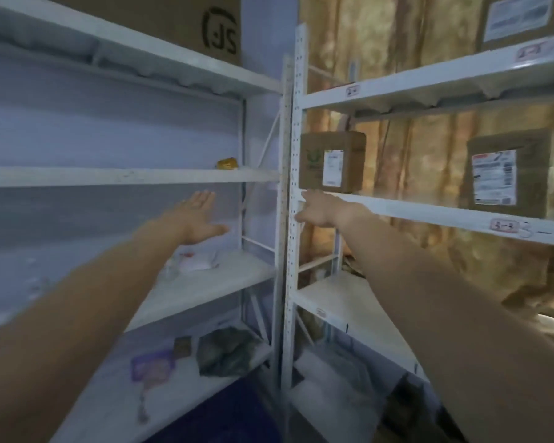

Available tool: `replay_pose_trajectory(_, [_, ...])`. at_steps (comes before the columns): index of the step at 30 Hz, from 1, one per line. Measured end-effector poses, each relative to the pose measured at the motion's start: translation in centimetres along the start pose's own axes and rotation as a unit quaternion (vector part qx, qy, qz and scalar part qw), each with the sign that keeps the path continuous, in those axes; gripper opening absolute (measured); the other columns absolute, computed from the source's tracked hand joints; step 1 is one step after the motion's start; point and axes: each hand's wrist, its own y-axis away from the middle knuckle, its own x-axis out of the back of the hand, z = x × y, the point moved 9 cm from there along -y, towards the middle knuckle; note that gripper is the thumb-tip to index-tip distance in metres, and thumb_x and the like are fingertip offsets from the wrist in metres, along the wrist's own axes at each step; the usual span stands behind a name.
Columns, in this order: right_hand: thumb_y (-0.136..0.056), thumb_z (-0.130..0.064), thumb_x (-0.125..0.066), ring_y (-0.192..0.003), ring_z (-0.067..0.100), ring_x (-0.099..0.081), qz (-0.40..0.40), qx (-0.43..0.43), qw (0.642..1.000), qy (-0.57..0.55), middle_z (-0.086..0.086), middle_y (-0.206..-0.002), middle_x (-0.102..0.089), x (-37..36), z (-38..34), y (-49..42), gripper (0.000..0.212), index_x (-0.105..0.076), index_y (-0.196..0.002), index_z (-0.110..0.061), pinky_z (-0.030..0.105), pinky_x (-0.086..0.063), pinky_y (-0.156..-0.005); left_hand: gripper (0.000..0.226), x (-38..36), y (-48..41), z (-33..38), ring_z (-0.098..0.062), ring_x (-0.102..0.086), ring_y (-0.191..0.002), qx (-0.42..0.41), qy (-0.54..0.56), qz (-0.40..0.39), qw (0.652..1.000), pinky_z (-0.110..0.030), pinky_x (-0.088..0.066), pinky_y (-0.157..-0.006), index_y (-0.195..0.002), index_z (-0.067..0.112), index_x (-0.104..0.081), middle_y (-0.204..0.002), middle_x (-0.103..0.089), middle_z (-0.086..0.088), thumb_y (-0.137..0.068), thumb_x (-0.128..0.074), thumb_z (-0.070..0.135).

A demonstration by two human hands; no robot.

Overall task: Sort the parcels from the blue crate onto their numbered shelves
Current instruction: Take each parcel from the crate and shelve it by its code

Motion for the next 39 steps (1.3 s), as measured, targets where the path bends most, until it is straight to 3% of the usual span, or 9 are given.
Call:
replay_pose_trajectory(7, [-0.095,-0.037,-0.051,-0.141,0.032,-0.031,-0.077,0.066,0.995,-0.004,0.013,-0.157,-0.026,-12.8,-7.4,-7.6,0.068,-0.023,-0.15,-0.009,0.036,-0.028,-0.112,0.086,-10.0,0.0,-11.9,-0.019,0.004,-0.148,0.073,0.012,-0.069,0.995,-0.038,-0.004,-0.121,-0.15,0.013,0.005,-0.159,0.008,-0.005,-0.091,-0.037,0.06])
replay_pose_trajectory(13, [-0.096,-0.04,-0.051,-0.145,0.03,-0.023,-0.206,0.12,0.971,-0.006,0.01,-0.16,-0.016,-34.5,-8.2,-16.4,0.073,-0.016,-0.152,-0.009,0.04,-0.024,-0.117,0.087,-29.0,-1.4,-18.3,-0.02,-0.003,-0.147,0.133,0.073,-0.204,0.967,-0.033,-0.007,-0.118,-0.15,0.011,0.001,-0.16,0.004,-0.007,-0.091,-0.044,0.055])
replay_pose_trajectory(17, [-0.097,-0.041,-0.047,-0.149,0.025,-0.007,-0.263,0.164,0.951,0.004,0.008,-0.162,-0.004,-51.1,-7.0,-20.4,0.075,-0.009,-0.153,-0.008,0.039,-0.011,-0.122,0.087,-44.4,-2.8,-18.7,-0.021,-0.005,-0.147,0.14,0.14,-0.322,0.926,-0.034,-0.009,-0.117,-0.151,0.013,0.002,-0.16,0.004,-0.006,-0.091,-0.048,0.051])
replay_pose_trajectory(22, [-0.099,-0.04,-0.042,-0.15,0.018,0.007,-0.424,0.146,0.894,-0.017,0.001,-0.162,0.009,-71.6,-2.3,-19.1,0.075,0.002,-0.154,-0.012,0.035,-0.001,-0.123,0.085,-61.6,-1.0,-20.2,-0.02,-0.006,-0.147,0.183,0.213,-0.418,0.864,-0.034,-0.012,-0.117,-0.151,0.018,0.006,-0.16,0.006,0.0,-0.092,-0.046,0.05])
replay_pose_trajectory(25, [-0.099,-0.041,-0.041,-0.15,0.019,0.007,-0.504,0.1,0.857,-0.04,0.0,-0.162,0.009,-82.3,0.5,-15.7,0.075,0.003,-0.154,-0.014,0.034,-0.003,-0.123,0.09,-72.0,3.4,-21.7,-0.016,-0.014,-0.145,0.239,0.271,-0.47,0.805,-0.025,-0.027,-0.109,-0.15,0.021,0.01,-0.159,0.001,0.005,-0.09,-0.049,0.052])
replay_pose_trajectory(29, [-0.099,-0.042,-0.041,-0.15,0.017,0.006,-0.566,0.072,0.82,-0.047,-0.003,-0.162,0.007,-95.8,3.5,-12.4,0.075,0.002,-0.154,-0.016,0.031,-0.001,-0.122,0.098,-86.9,9.0,-24.1,-0.015,0.004,-0.147,0.302,0.298,-0.552,0.718,-0.032,-0.015,-0.119,-0.148,0.022,0.017,-0.158,0.018,0.007,-0.085,-0.046,0.064])
replay_pose_trajectory(32, [-0.098,-0.043,-0.041,-0.15,0.017,0.003,-0.584,0.031,0.81,-0.054,-0.004,-0.162,0.006,-105.6,5.3,-11.7,0.074,0.001,-0.154,-0.018,0.033,-0.006,-0.123,0.105,-97.7,10.5,-25.9,-0.015,0.002,-0.147,0.349,0.319,-0.546,0.691,-0.033,-0.016,-0.118,-0.148,0.023,0.018,-0.158,0.017,0.007,-0.081,-0.052,0.064])
replay_pose_trajectory(36, [-0.098,-0.046,-0.04,-0.15,0.017,0.005,-0.605,-0.023,0.792,-0.082,-0.004,-0.162,0.007,-118.8,6.2,-11.2,0.076,0.003,-0.154,-0.019,0.035,-0.006,-0.122,0.102,-110.1,9.7,-27.8,-0.015,-0.004,-0.146,0.389,0.361,-0.458,0.713,-0.032,-0.022,-0.113,-0.149,0.026,0.012,-0.158,0.01,0.009,-0.082,-0.061,0.051])
replay_pose_trajectory(39, [-0.096,-0.047,-0.045,-0.15,0.021,-0.006,-0.619,-0.077,0.77,-0.131,-0.005,-0.162,0.005,-127.9,5.5,-11.1,0.078,0.001,-0.154,-0.022,0.042,-0.018,-0.121,0.104,-118.6,9.4,-30.3,-0.011,-0.006,-0.145,0.468,0.49,-0.339,0.652,-0.034,-0.032,-0.11,-0.147,0.033,0.016,-0.157,0.014,0.015,-0.083,-0.065,0.039])
